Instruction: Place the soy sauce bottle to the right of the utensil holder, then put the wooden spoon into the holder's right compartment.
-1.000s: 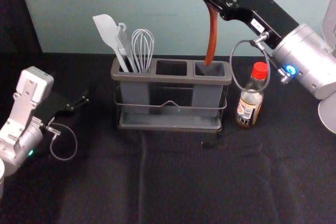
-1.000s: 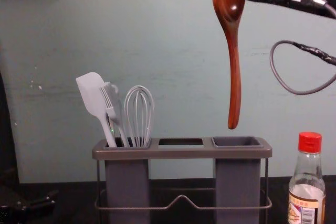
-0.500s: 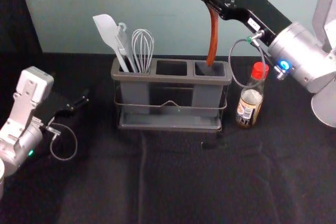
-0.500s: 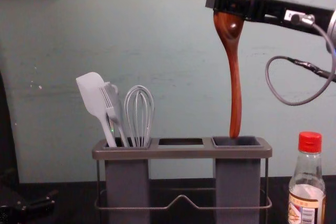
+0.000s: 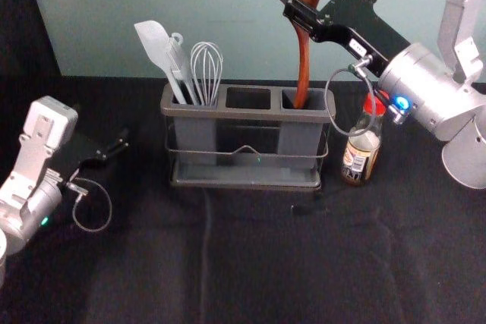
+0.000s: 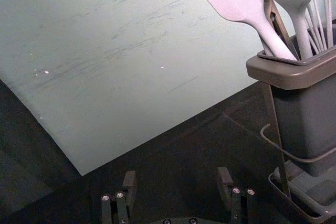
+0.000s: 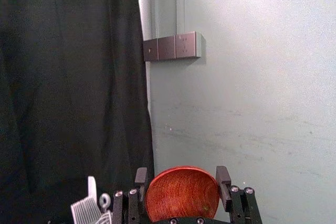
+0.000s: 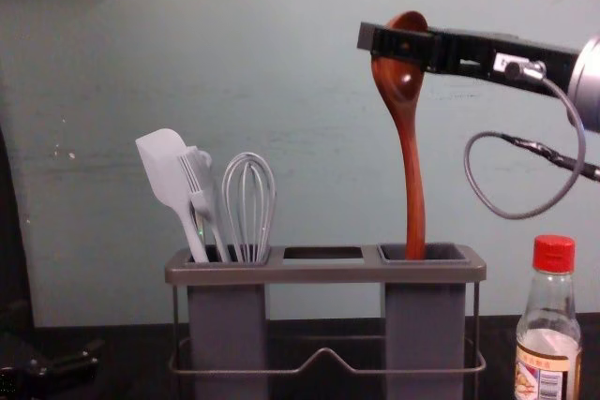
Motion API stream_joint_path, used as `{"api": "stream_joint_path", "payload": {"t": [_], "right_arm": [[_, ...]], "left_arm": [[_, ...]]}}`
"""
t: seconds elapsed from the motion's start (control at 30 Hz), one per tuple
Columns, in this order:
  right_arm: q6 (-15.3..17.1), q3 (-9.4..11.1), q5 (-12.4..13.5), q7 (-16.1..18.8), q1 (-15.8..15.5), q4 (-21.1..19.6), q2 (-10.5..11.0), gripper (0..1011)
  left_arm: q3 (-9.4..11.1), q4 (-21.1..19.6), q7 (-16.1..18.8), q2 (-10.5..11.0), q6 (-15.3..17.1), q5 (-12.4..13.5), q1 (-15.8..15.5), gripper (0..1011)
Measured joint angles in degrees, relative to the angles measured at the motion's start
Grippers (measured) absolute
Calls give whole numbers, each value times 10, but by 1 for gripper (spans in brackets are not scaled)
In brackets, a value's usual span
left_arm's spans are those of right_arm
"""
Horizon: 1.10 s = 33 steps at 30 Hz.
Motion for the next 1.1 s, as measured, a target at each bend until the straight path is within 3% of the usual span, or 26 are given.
{"api": "stream_joint_path", "payload": {"t": [0.37, 1.1], "right_arm": [[9, 3, 8, 1, -22, -2, 9, 814], [88, -6, 29, -5, -27, -12, 40, 814]], "left_arm": [[0, 0, 0, 0, 0, 0, 0, 1005], [0, 0, 0, 0, 0, 0, 0, 1005]]}}
